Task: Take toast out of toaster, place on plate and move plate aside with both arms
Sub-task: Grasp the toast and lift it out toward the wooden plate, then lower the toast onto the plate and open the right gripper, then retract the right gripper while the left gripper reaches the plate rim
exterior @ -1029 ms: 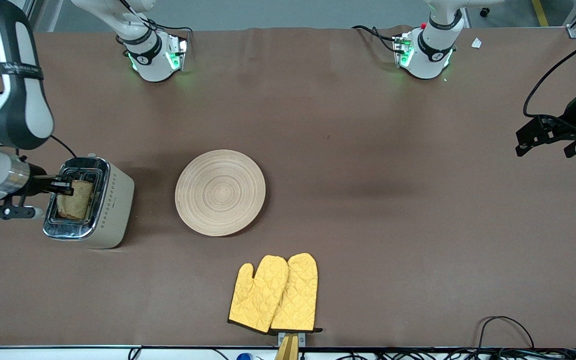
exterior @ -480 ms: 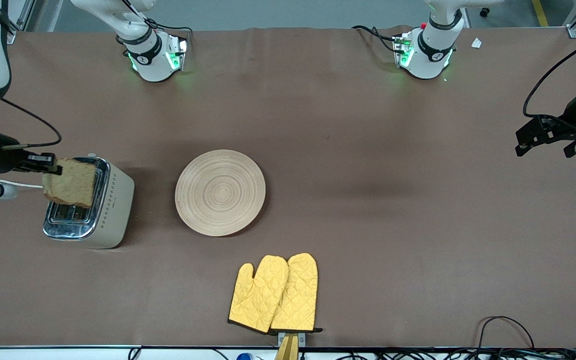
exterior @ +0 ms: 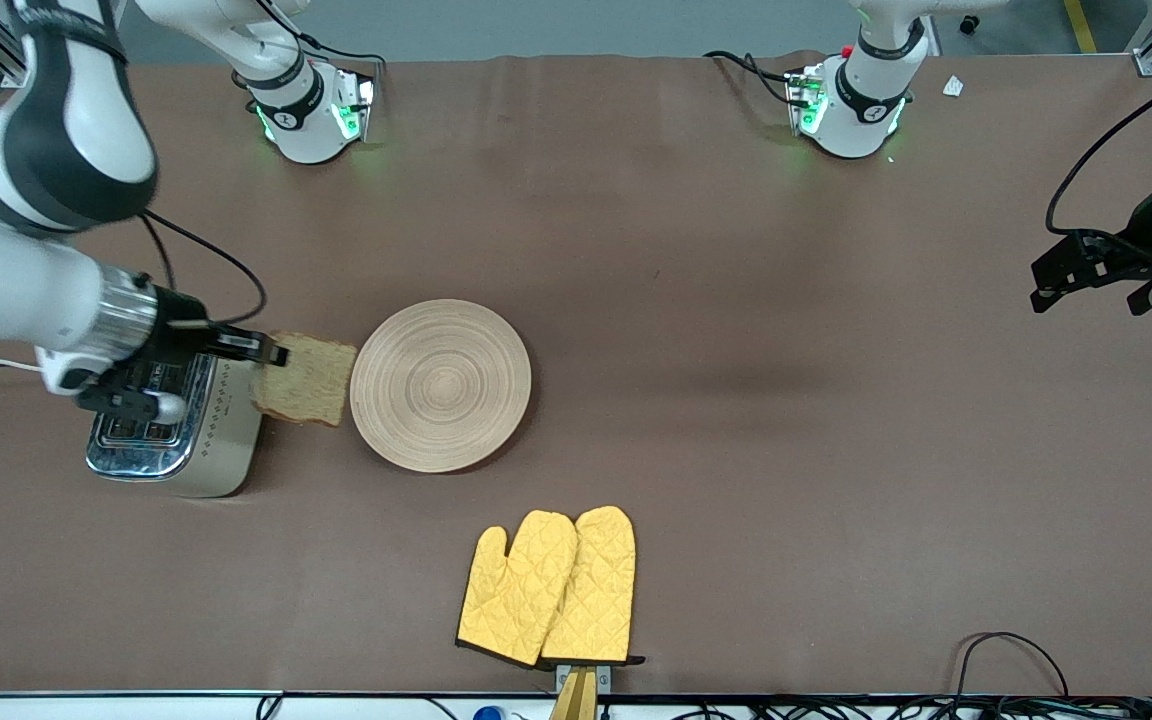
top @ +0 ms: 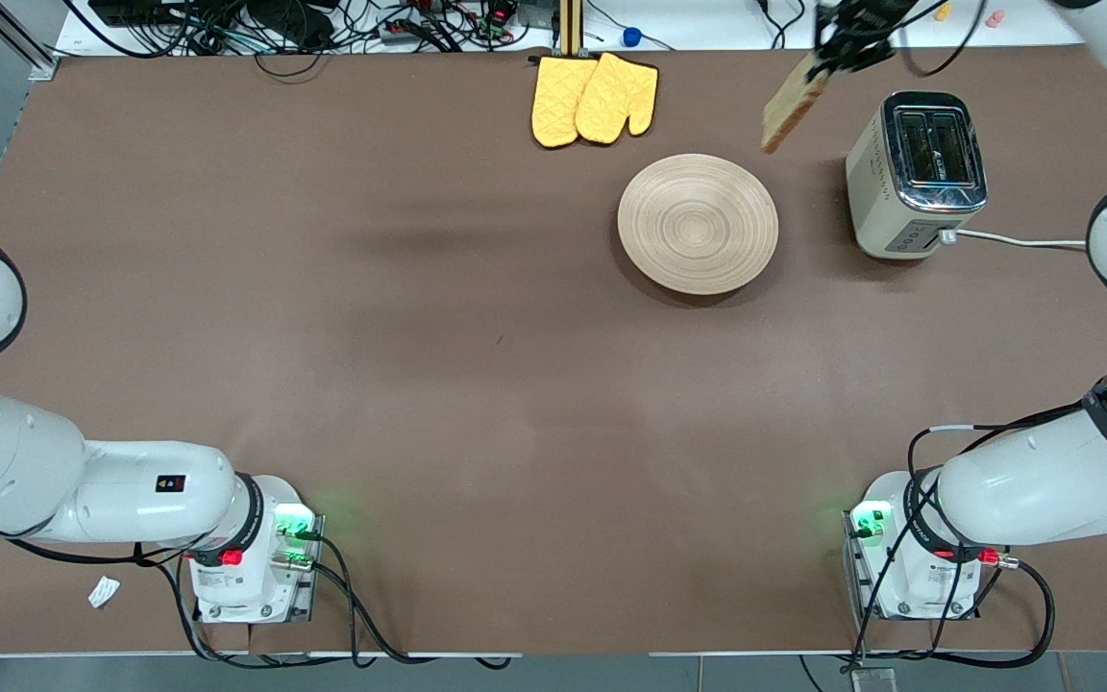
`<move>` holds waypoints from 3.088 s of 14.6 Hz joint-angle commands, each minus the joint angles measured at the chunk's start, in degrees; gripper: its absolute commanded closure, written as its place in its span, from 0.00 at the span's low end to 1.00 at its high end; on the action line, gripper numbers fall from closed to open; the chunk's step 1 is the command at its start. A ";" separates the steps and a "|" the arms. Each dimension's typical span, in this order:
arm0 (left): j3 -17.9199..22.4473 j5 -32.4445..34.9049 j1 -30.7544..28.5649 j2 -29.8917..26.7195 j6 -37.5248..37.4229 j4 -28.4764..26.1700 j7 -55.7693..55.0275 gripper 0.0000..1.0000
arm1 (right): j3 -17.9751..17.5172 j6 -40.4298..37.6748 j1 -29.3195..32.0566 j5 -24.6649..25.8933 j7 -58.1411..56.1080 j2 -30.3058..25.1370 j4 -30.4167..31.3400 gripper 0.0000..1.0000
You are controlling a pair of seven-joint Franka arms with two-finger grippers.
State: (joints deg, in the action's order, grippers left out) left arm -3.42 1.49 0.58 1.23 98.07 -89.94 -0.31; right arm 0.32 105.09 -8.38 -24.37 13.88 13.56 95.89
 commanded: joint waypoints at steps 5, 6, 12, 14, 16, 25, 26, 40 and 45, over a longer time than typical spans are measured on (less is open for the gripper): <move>-0.27 0.97 0.21 0.61 -2.10 1.34 -1.01 0.00 | 0.38 23.46 -12.52 -15.09 1.06 1.11 17.39 1.00; -0.18 0.88 0.12 0.70 -2.10 1.26 -1.10 0.00 | 0.38 24.53 -13.15 -15.27 0.27 2.59 17.31 1.00; -0.09 0.35 -0.76 1.49 -1.31 1.17 -0.93 0.00 | 0.29 25.16 -11.23 -15.45 -10.79 5.25 18.45 1.00; -0.09 0.79 -0.24 1.41 -1.13 1.17 -0.05 0.00 | 0.29 25.25 -8.95 -15.45 -14.48 5.25 20.55 0.99; -0.27 0.88 0.29 1.49 -1.31 1.26 0.04 0.00 | 0.29 25.16 -6.66 -15.45 -16.42 5.33 23.01 0.99; -0.18 0.97 2.23 2.46 -3.86 0.90 -0.75 0.00 | 0.56 14.61 3.10 -15.18 -24.69 5.60 24.61 0.54; -0.18 0.97 2.23 2.46 -4.47 0.99 -0.75 0.00 | 0.56 14.61 3.28 -15.10 -24.69 5.60 24.52 0.36; -0.35 -0.09 2.40 4.21 -7.89 0.90 -0.48 0.00 | 0.82 14.88 -0.57 -13.96 -18.31 5.87 22.95 0.00; -2.28 -13.69 4.59 10.53 -5.63 0.55 -6.87 0.00 | 1.17 5.33 1.42 -6.04 -12.04 -0.54 17.16 0.00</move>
State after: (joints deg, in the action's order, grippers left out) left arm -4.67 -8.51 3.44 8.37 91.24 -90.35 -2.95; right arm 1.21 115.99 -9.13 -32.01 0.25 17.32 114.76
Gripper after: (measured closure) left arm 0.000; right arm 0.000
